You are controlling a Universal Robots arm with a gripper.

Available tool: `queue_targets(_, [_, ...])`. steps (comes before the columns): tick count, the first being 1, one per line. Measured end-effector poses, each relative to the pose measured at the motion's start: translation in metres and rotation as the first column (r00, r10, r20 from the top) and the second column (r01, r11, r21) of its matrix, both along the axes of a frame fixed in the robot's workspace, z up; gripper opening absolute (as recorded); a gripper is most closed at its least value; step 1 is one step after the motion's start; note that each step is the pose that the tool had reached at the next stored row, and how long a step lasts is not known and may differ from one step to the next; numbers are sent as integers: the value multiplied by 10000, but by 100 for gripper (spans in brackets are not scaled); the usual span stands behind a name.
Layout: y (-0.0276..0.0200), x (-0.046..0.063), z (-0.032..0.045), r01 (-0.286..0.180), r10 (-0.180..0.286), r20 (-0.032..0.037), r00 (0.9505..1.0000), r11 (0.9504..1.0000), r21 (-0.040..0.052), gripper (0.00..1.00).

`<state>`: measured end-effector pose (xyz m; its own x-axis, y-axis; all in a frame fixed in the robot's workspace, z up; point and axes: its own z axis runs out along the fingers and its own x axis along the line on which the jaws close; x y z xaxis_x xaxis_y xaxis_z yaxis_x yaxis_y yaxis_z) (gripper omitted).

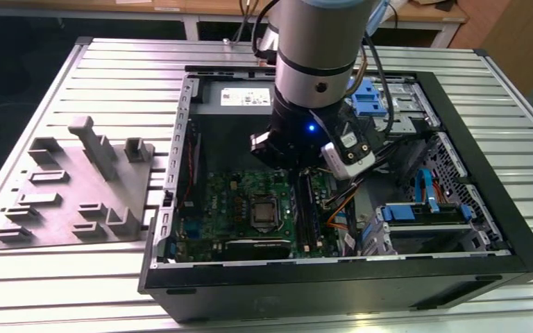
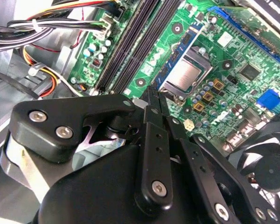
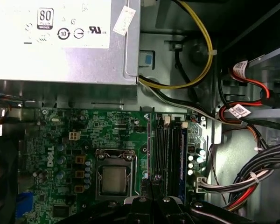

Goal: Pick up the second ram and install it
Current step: 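Insert the second ram into the second slot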

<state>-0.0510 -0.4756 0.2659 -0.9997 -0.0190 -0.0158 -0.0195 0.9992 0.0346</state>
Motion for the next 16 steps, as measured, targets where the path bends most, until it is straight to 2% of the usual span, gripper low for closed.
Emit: queue_targets(16, [-10,76,-105,21,-21,0,10000,10000,2,12])
